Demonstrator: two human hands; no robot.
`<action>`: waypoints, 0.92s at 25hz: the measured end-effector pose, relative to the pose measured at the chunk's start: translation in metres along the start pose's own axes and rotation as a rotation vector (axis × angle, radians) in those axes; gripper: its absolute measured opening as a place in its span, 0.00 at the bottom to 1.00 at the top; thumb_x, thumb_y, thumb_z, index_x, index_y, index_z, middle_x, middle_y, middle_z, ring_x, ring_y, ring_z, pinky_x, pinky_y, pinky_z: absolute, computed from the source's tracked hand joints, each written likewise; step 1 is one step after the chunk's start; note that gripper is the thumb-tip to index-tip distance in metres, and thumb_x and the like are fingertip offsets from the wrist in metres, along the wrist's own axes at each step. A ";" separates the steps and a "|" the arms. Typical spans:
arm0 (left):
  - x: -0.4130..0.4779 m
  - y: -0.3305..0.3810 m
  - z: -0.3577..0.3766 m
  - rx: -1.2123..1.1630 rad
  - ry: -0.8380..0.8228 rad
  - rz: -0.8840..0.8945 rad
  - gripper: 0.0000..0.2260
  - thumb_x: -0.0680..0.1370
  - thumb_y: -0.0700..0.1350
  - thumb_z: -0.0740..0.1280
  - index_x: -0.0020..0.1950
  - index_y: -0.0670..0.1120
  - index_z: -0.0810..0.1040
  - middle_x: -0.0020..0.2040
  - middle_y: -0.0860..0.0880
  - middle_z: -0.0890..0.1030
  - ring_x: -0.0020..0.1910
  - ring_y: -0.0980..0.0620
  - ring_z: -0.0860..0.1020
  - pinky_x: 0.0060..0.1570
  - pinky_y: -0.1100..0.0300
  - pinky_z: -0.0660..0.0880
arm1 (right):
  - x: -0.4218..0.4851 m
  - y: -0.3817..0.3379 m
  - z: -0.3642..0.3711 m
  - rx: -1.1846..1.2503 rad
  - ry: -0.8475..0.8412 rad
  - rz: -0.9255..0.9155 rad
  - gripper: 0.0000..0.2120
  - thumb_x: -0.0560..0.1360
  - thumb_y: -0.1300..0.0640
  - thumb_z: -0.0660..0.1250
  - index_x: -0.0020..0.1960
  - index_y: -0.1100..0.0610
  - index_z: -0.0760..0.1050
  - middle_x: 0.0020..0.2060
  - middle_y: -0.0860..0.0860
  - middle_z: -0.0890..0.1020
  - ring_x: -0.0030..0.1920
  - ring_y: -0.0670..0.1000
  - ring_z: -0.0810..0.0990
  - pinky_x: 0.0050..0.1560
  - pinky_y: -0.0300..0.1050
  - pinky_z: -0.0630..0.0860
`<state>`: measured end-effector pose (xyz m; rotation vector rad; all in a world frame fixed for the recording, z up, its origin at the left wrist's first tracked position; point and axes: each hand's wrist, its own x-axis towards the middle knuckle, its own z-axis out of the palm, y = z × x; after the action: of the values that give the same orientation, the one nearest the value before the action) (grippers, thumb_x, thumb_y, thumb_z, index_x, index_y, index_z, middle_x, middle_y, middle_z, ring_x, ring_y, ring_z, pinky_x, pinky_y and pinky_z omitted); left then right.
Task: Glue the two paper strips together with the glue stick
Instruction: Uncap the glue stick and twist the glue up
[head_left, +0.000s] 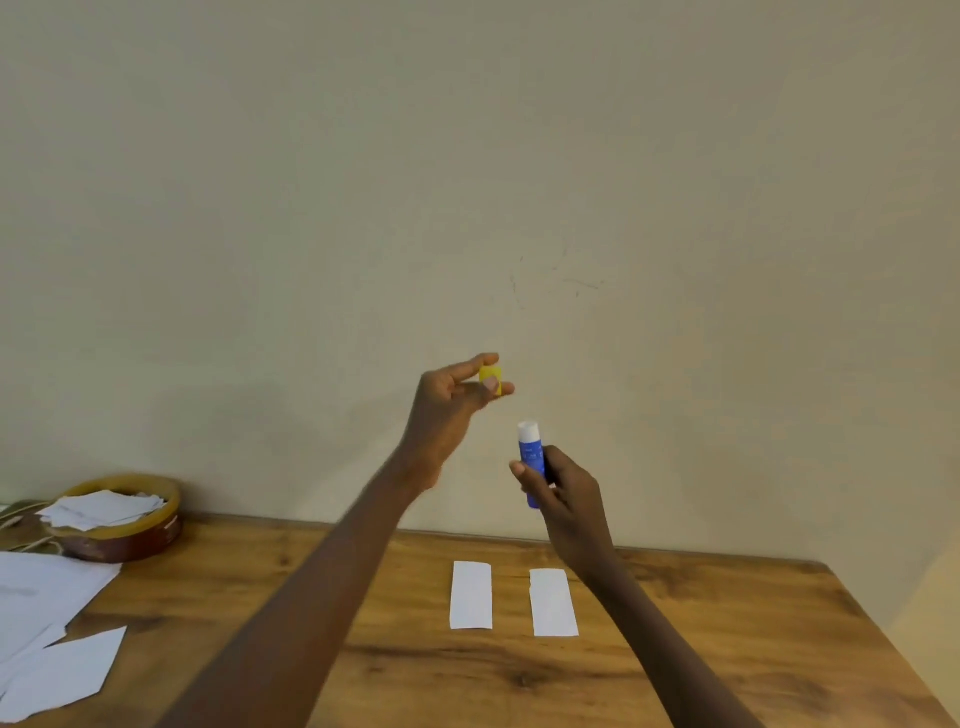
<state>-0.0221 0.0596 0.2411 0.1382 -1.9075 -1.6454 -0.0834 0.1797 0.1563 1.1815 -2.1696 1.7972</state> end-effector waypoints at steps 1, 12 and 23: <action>-0.009 -0.008 0.006 -0.008 -0.008 -0.020 0.13 0.76 0.40 0.62 0.60 0.42 0.74 0.51 0.43 0.81 0.47 0.54 0.79 0.41 0.75 0.74 | 0.005 -0.007 0.001 0.026 0.003 -0.021 0.06 0.74 0.58 0.63 0.40 0.50 0.69 0.30 0.46 0.73 0.30 0.40 0.73 0.30 0.28 0.70; -0.022 -0.007 0.015 -0.197 -0.046 -0.176 0.04 0.75 0.42 0.62 0.44 0.48 0.77 0.42 0.47 0.79 0.46 0.49 0.77 0.46 0.64 0.77 | 0.028 -0.025 0.002 0.092 0.063 -0.045 0.06 0.72 0.60 0.65 0.44 0.64 0.75 0.31 0.50 0.76 0.28 0.48 0.72 0.29 0.28 0.69; -0.003 0.001 0.015 -0.096 0.095 -0.062 0.05 0.74 0.42 0.64 0.45 0.40 0.77 0.46 0.41 0.80 0.43 0.49 0.77 0.36 0.70 0.76 | 0.018 -0.026 0.016 0.317 0.242 0.034 0.04 0.72 0.60 0.66 0.45 0.60 0.75 0.31 0.51 0.81 0.29 0.47 0.80 0.31 0.32 0.77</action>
<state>-0.0271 0.0744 0.2398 0.2342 -1.7666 -1.7367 -0.0741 0.1563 0.1820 0.9188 -1.8314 2.2287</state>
